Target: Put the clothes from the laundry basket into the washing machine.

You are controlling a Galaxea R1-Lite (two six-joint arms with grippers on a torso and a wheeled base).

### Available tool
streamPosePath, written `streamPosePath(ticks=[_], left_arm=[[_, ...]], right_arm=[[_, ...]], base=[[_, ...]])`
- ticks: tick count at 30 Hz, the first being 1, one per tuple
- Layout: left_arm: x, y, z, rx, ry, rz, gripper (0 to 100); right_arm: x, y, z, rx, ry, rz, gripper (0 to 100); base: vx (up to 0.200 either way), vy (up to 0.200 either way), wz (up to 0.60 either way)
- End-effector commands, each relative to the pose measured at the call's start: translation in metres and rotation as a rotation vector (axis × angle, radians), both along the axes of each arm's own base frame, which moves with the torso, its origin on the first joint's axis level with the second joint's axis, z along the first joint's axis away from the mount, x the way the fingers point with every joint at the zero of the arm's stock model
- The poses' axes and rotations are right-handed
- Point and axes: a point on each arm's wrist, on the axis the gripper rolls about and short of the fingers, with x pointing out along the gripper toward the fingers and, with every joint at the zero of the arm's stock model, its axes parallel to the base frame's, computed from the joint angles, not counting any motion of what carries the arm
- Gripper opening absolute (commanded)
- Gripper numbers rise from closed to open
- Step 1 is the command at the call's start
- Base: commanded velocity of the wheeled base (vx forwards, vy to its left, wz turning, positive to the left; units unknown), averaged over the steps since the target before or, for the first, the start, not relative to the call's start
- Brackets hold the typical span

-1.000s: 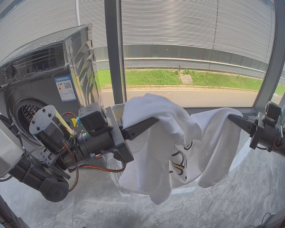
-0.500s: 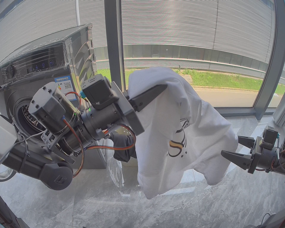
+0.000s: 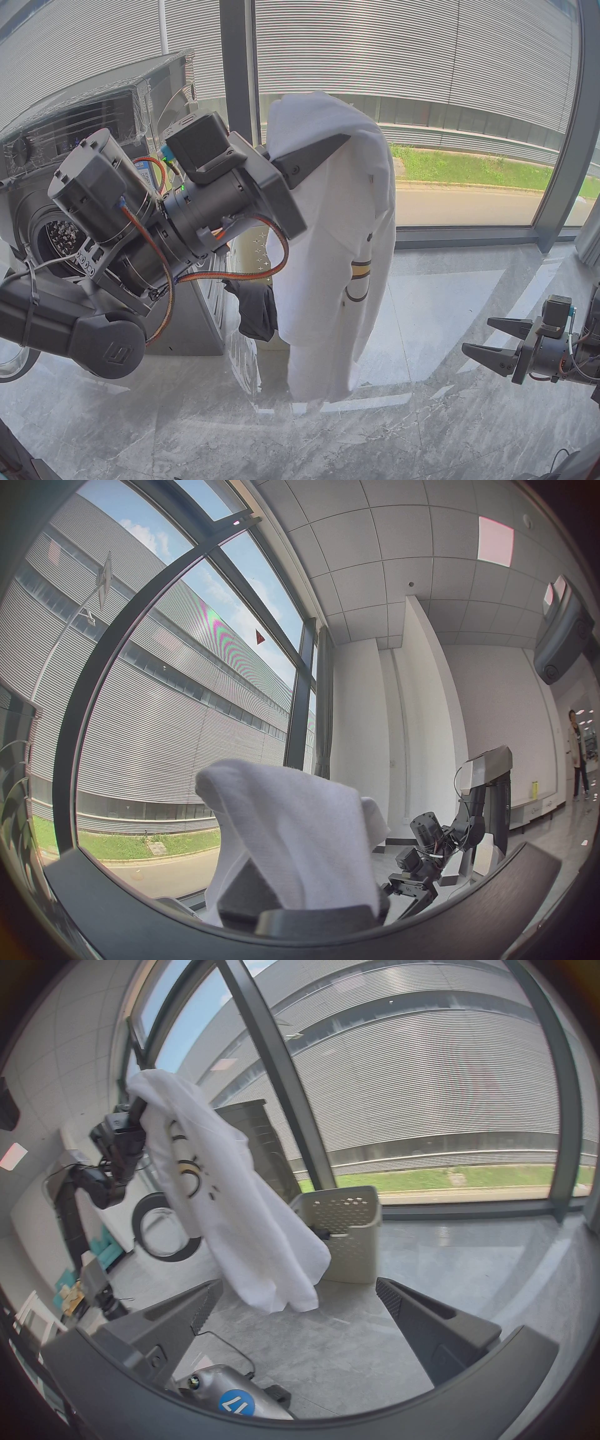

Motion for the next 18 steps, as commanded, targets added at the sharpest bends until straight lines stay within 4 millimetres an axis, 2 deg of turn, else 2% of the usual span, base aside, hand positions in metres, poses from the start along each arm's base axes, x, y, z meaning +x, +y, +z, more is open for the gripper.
streamPosePath(ticks=[1, 9, 16, 18], left_arm=[[-0.007, -0.006, 0.004, -0.006, -0.005, -0.025, 0], [-0.010, -0.010, 0.004, 0.002, 0.004, -0.040, 0], [-0.014, -0.015, 0.004, 0.002, 0.007, -0.061, 0], [-0.014, -0.015, 0.004, 0.002, 0.006, -0.059, 0]], right_arm=[[0.009, 0.019, 0.010, 0.019, -0.049, 0.215, 100], [0.023, 0.041, 0.011, 0.011, -0.060, 0.335, 100], [0.059, 0.057, 0.014, 0.014, -0.078, 0.344, 100], [0.063, 0.059, 0.015, 0.017, -0.089, 0.345, 100]], base=[[0.000, 0.000, 0.00], [0.000, 0.000, 0.00], [0.000, 0.000, 0.00], [0.000, 0.000, 0.00]])
